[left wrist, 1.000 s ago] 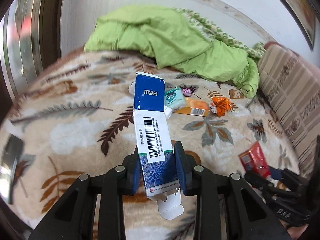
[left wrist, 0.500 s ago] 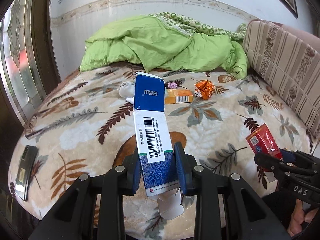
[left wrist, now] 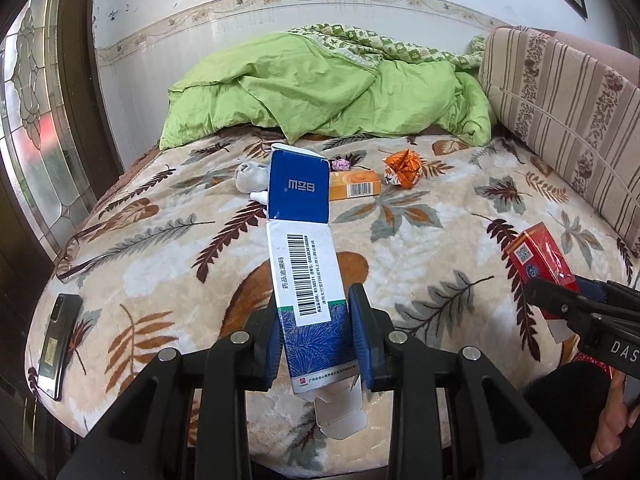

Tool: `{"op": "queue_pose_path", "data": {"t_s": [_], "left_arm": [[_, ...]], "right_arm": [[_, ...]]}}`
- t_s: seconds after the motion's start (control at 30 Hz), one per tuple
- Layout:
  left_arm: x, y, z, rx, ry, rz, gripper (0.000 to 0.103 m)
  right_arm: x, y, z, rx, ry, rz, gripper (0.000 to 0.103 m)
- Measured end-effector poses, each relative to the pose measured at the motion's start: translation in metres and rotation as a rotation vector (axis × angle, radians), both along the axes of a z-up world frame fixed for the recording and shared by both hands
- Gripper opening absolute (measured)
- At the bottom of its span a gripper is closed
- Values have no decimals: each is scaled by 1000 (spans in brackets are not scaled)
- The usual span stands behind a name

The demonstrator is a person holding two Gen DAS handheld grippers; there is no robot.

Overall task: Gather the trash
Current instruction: 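Hold the medicine box in the left tool while the right tool holds the red pack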

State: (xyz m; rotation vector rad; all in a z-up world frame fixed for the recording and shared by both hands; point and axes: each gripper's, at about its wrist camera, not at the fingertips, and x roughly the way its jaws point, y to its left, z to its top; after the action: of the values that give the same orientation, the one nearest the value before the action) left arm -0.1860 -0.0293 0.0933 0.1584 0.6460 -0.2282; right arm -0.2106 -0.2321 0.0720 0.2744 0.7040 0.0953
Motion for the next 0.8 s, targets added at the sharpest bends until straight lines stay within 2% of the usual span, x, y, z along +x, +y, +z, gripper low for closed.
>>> {"op": "queue_pose_path", "data": {"t_s": [0.8], "left_arm": [[-7, -10, -2, 10, 2, -12, 29]], "right_arm": [[-5, -3, 2, -7, 2, -12, 59]]}}
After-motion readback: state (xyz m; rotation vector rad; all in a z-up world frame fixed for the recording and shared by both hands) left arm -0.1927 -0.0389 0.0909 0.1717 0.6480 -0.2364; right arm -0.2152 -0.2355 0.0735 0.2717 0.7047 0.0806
